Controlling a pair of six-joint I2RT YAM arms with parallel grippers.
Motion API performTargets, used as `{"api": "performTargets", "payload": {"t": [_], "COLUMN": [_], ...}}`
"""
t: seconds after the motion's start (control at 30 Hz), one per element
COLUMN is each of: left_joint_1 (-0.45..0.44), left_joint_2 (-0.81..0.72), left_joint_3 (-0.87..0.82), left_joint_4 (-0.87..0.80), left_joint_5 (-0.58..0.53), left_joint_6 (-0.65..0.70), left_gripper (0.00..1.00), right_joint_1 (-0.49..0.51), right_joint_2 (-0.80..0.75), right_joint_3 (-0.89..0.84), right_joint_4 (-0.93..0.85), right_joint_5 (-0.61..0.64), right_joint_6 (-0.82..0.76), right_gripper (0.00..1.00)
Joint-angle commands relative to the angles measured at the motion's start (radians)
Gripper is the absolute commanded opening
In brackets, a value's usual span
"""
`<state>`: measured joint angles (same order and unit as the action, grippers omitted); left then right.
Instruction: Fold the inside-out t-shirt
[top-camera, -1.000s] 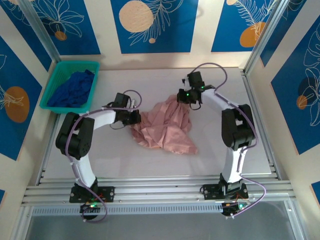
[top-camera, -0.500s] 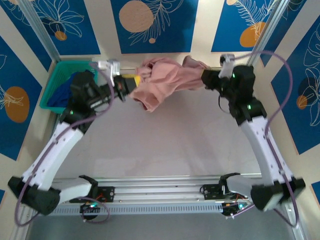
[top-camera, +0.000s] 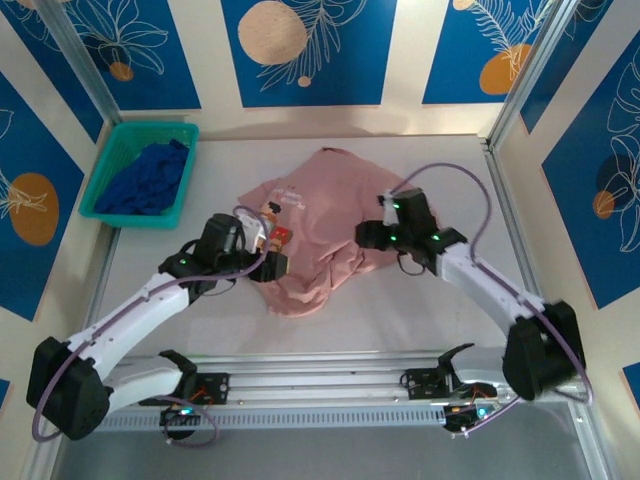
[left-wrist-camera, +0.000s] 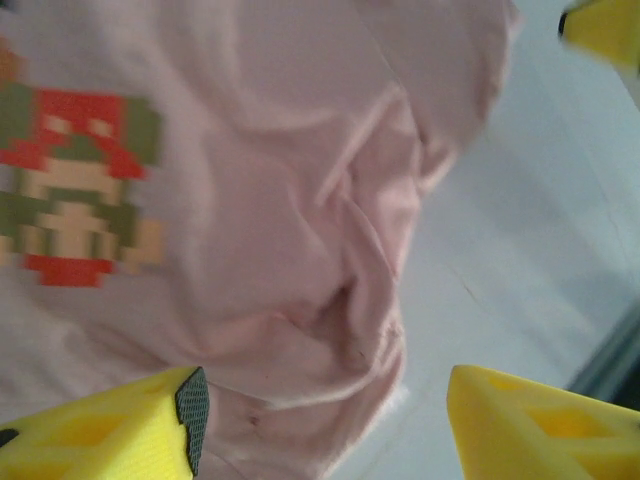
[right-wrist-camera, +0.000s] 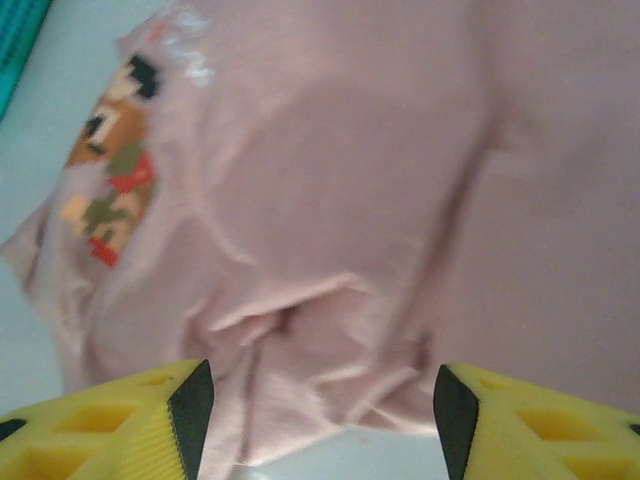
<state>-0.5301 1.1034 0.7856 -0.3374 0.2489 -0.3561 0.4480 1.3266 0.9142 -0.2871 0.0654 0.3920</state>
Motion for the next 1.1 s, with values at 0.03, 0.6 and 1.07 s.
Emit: {"api": "performTargets", "payload": {"t": [0.03, 0.6, 1.07], "left_joint_1": [0.046, -0.311, -0.146], "left_joint_2": [0.067, 0.57, 0.296], "left_joint_3": [0.004, 0.213, 0.009], "left_joint_4": [0.001, 0.098, 0.285], "left_joint_5": [-0.118, -0.217, -0.059], "left_joint_6": [-0.111, 0.016, -0.11], "left_gripper": [0.65, 0.64, 0.01], "right_joint_1": [0.082, 0.027, -0.06], "right_joint_2": [0.18, 0.39, 0.157], "right_joint_3": [0.127, 0.099, 0.024], "right_joint_4": [0.01, -0.023, -0.04], "right_joint_5": [-0.043, -0.19, -0.184], "right_joint_6": [-0.035, 0.099, -0.004], "right_gripper": [0.62, 0.58, 0.0]}}
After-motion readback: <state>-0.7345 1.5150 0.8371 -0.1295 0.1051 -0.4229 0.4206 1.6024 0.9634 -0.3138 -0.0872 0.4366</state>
